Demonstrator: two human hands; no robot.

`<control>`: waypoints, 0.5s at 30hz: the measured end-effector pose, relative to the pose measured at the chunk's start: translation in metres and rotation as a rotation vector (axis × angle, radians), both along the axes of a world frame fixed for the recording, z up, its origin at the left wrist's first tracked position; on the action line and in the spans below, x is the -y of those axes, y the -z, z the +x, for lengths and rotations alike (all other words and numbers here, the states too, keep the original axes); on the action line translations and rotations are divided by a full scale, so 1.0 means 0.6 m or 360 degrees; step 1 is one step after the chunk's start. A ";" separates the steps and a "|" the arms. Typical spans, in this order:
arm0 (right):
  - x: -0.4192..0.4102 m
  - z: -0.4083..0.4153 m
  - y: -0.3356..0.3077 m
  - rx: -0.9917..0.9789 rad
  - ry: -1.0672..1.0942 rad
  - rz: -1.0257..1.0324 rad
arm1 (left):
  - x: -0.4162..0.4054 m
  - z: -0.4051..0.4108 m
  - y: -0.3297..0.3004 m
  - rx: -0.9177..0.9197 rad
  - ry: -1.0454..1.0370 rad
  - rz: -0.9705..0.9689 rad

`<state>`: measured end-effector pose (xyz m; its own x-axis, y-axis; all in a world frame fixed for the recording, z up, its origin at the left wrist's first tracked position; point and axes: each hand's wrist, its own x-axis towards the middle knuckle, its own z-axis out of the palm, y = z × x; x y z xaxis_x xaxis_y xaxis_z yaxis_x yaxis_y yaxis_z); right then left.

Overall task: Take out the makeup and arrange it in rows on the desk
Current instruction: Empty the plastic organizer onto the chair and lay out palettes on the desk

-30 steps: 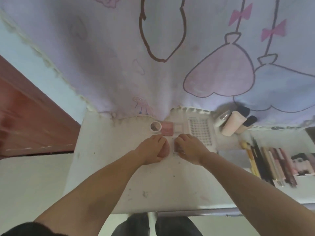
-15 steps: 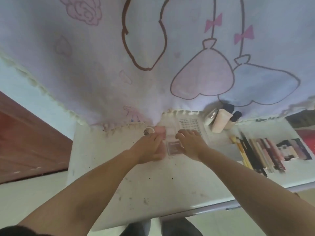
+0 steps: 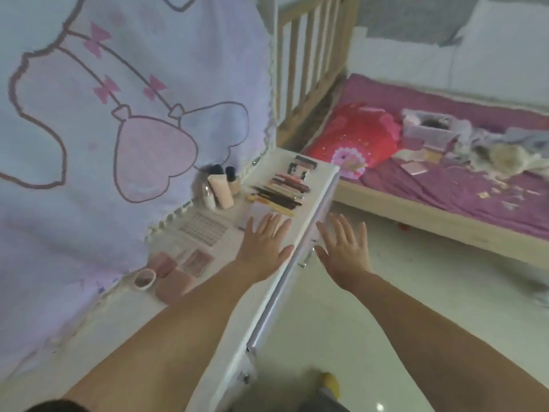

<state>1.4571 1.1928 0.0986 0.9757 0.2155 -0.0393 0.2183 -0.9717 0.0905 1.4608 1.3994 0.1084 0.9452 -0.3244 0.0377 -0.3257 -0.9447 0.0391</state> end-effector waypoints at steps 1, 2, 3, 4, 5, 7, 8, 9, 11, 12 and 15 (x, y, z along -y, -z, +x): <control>0.042 -0.029 0.004 -0.0020 0.0118 0.0014 | 0.044 -0.003 0.004 -0.0048 0.0108 -0.0009; 0.082 -0.061 0.008 -0.0048 0.0239 0.0034 | 0.089 -0.010 0.009 -0.0104 0.0206 -0.0011; 0.122 -0.097 0.013 -0.0079 0.0363 0.0060 | 0.134 -0.020 0.014 -0.0160 0.0301 0.0004; 0.159 -0.135 0.019 -0.0101 0.0484 0.0092 | 0.178 -0.033 0.020 -0.0206 0.0397 0.0031; 0.194 -0.177 0.024 -0.0118 0.0603 0.0128 | 0.223 -0.050 0.026 -0.0246 0.0492 0.0062; 0.256 -0.269 0.034 -0.0149 0.0838 0.0195 | 0.310 -0.095 0.040 -0.0314 0.0684 0.0122; 0.285 -0.318 0.040 -0.0165 0.0961 0.0228 | 0.352 -0.124 0.046 -0.0336 0.0781 0.0151; 0.312 -0.367 0.046 -0.0186 0.1085 0.0253 | 0.392 -0.156 0.053 -0.0360 0.0877 0.0176; 0.362 -0.467 0.058 -0.0237 0.1311 0.0272 | 0.465 -0.226 0.067 -0.0416 0.1065 0.0243; 0.386 -0.517 0.064 -0.0255 0.1408 0.0279 | 0.500 -0.261 0.073 -0.0434 0.1159 0.0284; 0.453 -0.669 0.079 -0.0285 0.1647 0.0311 | 0.603 -0.369 0.083 -0.0421 0.1381 0.0372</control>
